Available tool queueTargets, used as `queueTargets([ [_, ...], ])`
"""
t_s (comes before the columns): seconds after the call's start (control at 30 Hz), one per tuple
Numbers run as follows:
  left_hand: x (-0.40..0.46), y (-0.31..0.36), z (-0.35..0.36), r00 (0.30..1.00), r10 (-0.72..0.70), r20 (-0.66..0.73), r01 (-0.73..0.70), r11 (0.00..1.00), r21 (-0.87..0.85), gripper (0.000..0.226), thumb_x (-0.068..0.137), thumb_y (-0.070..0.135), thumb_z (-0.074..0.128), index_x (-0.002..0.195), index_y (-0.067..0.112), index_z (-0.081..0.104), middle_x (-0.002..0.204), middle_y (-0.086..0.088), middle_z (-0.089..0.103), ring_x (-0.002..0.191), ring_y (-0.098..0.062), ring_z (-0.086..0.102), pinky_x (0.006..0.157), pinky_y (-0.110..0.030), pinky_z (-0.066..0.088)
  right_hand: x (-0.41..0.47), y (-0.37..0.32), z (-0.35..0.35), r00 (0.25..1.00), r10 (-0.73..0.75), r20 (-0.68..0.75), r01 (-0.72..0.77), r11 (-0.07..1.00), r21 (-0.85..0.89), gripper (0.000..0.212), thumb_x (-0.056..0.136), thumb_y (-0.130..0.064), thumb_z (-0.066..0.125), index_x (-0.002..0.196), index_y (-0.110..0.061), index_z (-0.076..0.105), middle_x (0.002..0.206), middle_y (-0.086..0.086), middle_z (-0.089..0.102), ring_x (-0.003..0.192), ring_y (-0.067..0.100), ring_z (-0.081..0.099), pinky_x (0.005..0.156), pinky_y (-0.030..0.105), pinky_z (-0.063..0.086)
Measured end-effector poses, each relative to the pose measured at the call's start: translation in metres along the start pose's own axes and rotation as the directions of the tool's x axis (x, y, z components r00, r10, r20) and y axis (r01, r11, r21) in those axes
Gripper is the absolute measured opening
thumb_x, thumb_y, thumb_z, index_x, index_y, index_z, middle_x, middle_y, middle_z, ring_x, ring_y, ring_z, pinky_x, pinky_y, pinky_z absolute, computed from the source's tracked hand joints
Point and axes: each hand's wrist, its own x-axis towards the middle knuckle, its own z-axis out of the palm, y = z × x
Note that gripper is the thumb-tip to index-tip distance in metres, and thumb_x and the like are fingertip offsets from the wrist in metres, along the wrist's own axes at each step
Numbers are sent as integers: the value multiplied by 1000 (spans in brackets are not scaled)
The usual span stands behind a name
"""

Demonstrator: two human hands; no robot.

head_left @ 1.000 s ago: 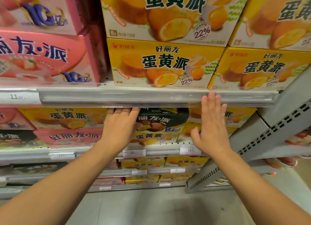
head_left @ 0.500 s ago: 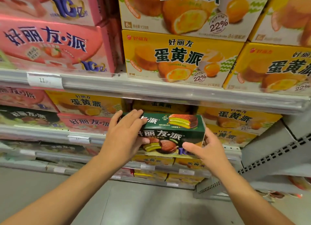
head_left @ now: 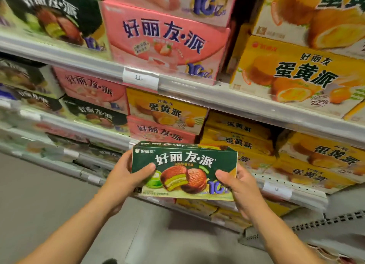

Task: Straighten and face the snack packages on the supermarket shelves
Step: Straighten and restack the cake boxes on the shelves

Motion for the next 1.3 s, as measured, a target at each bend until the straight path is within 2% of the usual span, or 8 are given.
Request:
queueTargets([
  [0.2,15,8,-94,997,-38,71,39,999,-12,54,71,31,74,122,18,61,116,-1,72,107,-22,67,87,-32,54,-5,18,89,996,68,-59,-64,996,67,62,57,-30,89,112,-17,66,111,16,71,102,37,67,96,57,48],
  [0.3,29,20,-130,989,-82,125,82,997,3,50,72,29,76,119,16,64,114,-5,72,106,-30,67,96,-48,51,-8,23,127,997,49,-66,-44,996,77,56,54,-32,92,104,-23,70,112,16,70,104,38,66,95,54,49],
  [0.47,45,37,-157,983,-63,174,61,998,19,52,70,22,77,119,12,63,113,-6,72,106,-24,68,86,-35,51,-14,17,149,997,55,-49,-57,998,-27,79,52,-50,91,120,-21,62,115,7,71,106,28,67,82,34,56],
  [0.57,58,43,-163,978,-48,205,45,999,21,54,69,17,76,120,11,61,113,-6,73,103,-21,69,79,-27,56,-3,-10,138,980,0,-197,-14,997,-72,88,45,-64,86,121,-28,61,124,1,66,111,20,64,93,39,52],
  [0.77,66,40,-171,985,-30,173,37,999,-40,53,68,13,76,118,11,60,111,-6,73,101,-21,70,75,-24,58,55,-75,119,877,-269,-399,7,835,-549,81,76,-42,77,143,-24,35,130,-7,53,118,17,52,76,32,52],
  [0.93,64,33,-181,986,-37,162,49,996,-71,52,68,14,77,118,13,62,113,-8,72,103,-25,70,78,-29,59,99,-87,127,906,-181,-383,-73,824,-563,77,67,-45,83,124,-6,48,110,6,61,95,20,60,80,36,52],
  [1.07,63,28,-187,986,-52,160,66,994,-87,55,66,10,78,118,13,60,113,-9,72,102,-26,70,77,-32,60,106,-79,118,883,-212,-418,-81,809,-582,46,66,-34,84,98,-5,66,69,-2,66,61,12,59,49,26,47],
  [1.3,59,22,-186,980,-62,186,79,993,-84,58,66,4,76,121,10,58,111,-9,73,100,-24,70,74,-28,59,106,-85,114,929,-123,-348,-110,808,-579,9,68,-31,85,72,-28,77,80,-9,75,80,9,69,71,38,58],
])
